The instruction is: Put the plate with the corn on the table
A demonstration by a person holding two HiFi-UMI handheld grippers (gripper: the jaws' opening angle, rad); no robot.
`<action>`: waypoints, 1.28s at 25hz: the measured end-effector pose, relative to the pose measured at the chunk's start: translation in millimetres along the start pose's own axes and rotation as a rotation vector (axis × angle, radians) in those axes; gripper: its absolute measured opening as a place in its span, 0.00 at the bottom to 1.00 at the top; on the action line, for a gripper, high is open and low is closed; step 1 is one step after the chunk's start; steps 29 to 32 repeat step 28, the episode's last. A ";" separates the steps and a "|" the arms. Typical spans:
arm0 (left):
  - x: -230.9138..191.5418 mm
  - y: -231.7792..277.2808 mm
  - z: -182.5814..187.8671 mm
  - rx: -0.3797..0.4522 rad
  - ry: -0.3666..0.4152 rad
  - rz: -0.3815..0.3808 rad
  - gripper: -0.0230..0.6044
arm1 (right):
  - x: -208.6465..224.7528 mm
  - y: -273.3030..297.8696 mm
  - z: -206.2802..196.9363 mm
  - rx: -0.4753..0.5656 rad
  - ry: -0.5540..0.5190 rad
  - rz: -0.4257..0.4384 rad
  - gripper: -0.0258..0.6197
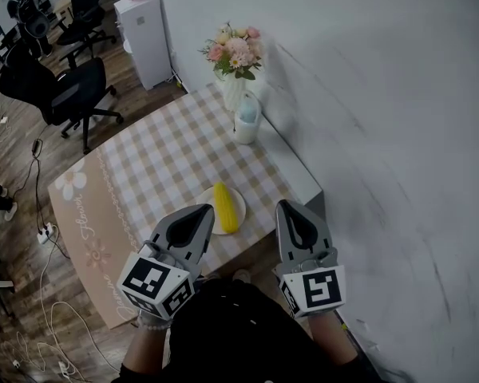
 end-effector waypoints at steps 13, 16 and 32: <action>3.2 -0.2 0.2 0.002 -0.008 -0.009 0.06 | -1.3 -6.4 -0.9 -0.008 -0.003 -0.005 0.10; 3.1 -0.4 -0.8 -0.003 -0.009 -0.017 0.06 | -1.8 -6.8 -1.2 -0.006 0.001 -0.005 0.10; -0.1 -5.2 -2.4 -0.006 -0.049 0.022 0.06 | -6.5 -8.7 -0.9 -0.007 0.010 -0.005 0.10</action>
Point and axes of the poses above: the fingertips, and each gripper's own axes: y forward along the fingers, x to its right, z out of its top, the point moved 8 cm from there along -y, backward along the fingers, and after that the axes turned 3 degrees about -z, right-handed, at the moved point
